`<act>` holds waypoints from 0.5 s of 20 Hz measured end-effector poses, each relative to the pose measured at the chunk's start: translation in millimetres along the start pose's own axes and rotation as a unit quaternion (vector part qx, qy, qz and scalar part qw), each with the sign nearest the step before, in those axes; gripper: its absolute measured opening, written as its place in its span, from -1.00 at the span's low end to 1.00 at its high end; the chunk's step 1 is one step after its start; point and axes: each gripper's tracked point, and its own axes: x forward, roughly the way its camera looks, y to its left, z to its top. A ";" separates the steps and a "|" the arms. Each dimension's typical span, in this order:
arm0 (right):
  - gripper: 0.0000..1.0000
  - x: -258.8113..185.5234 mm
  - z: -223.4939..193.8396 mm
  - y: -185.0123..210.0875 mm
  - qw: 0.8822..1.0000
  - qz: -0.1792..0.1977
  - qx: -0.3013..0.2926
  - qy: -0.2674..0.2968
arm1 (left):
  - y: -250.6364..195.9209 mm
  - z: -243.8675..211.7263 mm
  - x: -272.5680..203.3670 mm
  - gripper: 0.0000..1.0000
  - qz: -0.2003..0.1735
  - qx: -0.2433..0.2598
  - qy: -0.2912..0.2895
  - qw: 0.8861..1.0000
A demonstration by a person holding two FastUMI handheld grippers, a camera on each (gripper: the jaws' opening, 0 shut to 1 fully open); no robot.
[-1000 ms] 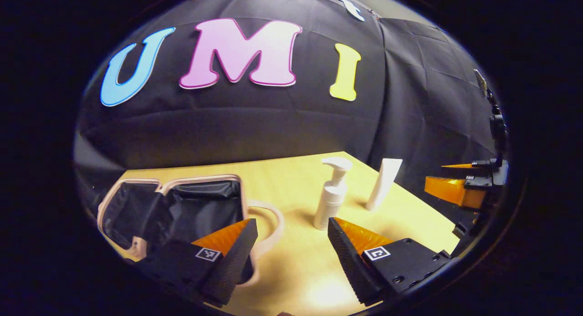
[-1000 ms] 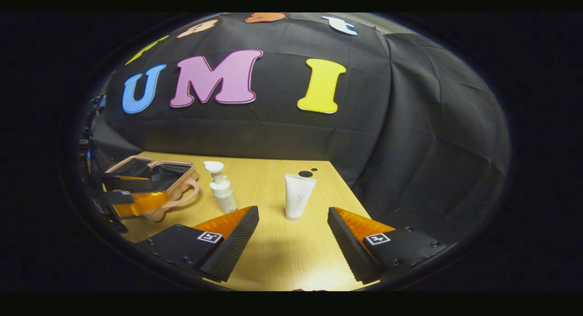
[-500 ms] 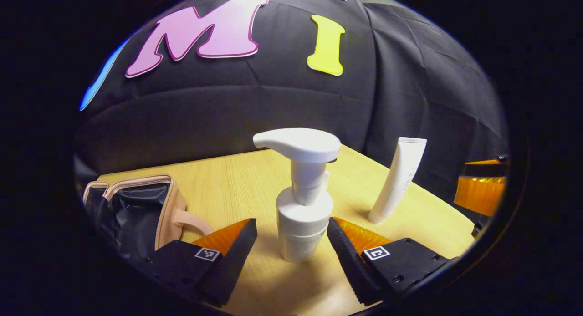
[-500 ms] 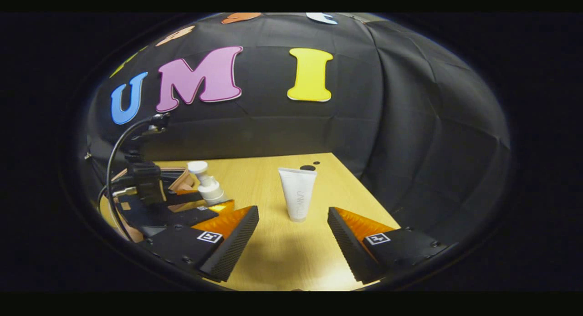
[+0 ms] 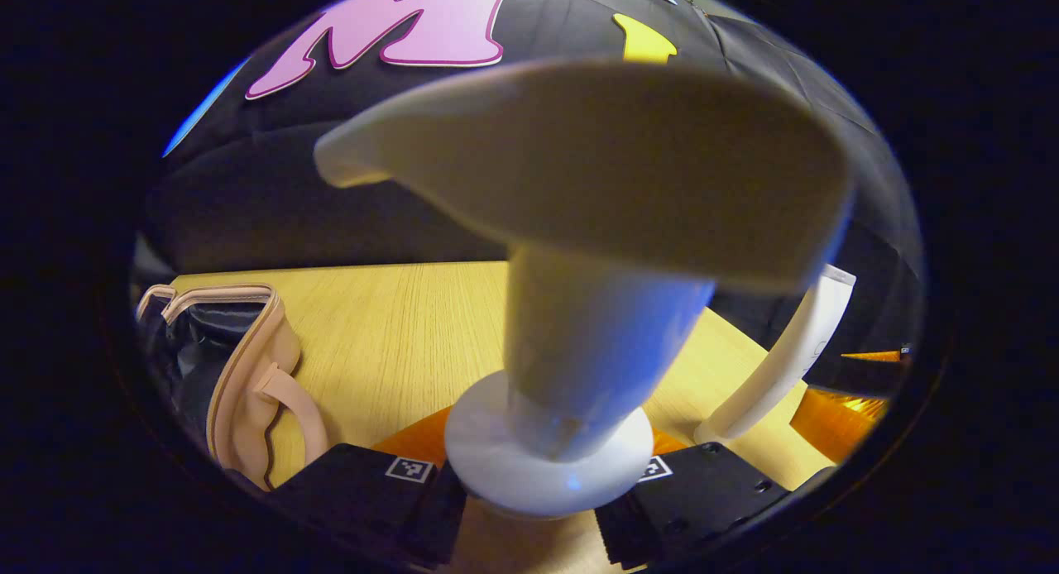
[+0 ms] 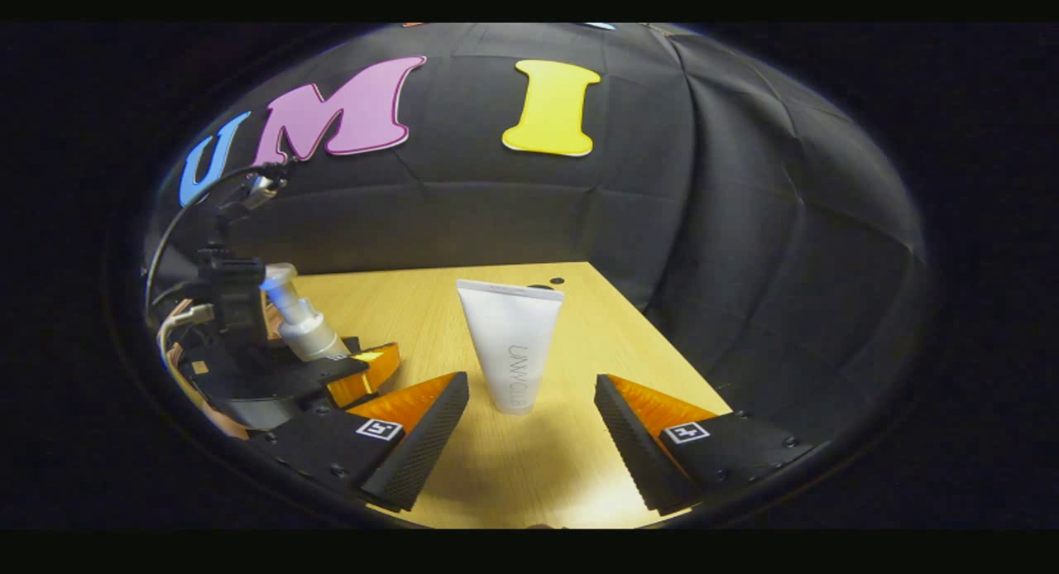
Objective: First open the suitcase, pack the skin care products into it, and then close the suitcase.
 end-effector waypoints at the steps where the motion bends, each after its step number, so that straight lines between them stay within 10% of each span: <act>1: 0.96 4.9 -0.6 2.4 1.000 0.001 -0.004 0.000 | -0.4 -1.0 0.1 0.38 -0.009 -0.006 0.002 1.000; 10: 0.94 61.1 -10.6 14.2 1.000 -0.011 0.020 -0.001 | 23.9 5.6 -57.6 0.35 -0.014 -0.021 0.003 1.000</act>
